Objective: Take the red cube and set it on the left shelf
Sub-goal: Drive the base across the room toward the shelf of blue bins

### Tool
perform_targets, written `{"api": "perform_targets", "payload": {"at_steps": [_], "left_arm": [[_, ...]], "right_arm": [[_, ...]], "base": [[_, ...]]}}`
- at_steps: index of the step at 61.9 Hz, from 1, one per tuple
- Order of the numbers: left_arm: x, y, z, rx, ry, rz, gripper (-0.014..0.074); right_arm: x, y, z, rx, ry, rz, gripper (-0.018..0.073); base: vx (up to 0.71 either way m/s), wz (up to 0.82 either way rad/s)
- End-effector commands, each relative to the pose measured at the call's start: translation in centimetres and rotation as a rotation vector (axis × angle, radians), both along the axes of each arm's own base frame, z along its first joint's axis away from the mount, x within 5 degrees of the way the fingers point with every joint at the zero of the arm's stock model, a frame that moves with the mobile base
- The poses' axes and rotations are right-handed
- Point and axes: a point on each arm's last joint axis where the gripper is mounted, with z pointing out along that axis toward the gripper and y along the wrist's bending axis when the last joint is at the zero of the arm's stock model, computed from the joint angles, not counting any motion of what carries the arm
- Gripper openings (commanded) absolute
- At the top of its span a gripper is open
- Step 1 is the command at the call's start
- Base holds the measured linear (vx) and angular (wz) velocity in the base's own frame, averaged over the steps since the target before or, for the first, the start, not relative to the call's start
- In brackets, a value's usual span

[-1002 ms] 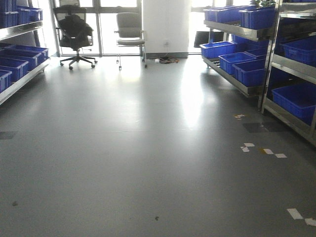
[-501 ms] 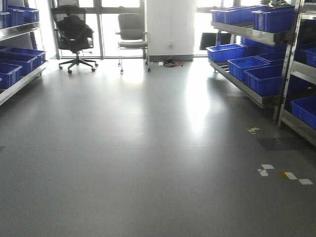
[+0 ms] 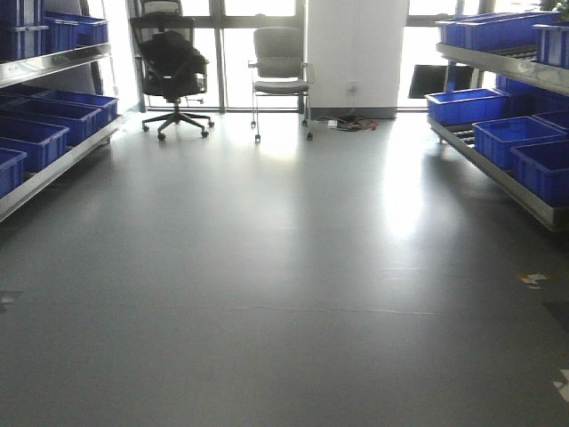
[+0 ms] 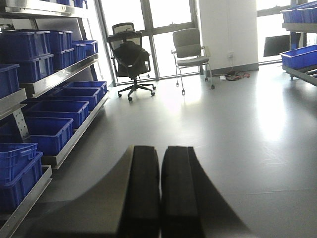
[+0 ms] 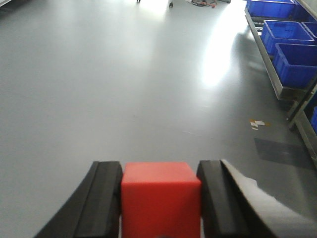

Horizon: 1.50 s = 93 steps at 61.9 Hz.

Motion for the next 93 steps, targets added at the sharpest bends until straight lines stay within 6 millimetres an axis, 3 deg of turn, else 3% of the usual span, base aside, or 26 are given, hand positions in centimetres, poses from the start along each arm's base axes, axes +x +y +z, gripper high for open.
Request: {"api": "perform_targets", "payload": {"at_steps": [1,44,93], "left_arm": [[0.03,-0.03,0.08,-0.005,-0.069,-0.006,0.0106],[0.03,-0.03,0.08,-0.005,-0.069,-0.006,0.0106],[0.03,-0.03,0.08,-0.005,-0.069,-0.006,0.0106]], "right_arm": [[0.24,-0.07,1.72,0.002,-0.112,-0.007,0.0058],[0.24,-0.07,1.74,0.002,-0.114,-0.007,0.0058],[0.24,-0.07,1.75,0.002,-0.116,-0.007,0.0058]], "base": [[0.59,0.19],[0.58,0.22],[0.52,0.43]]}}
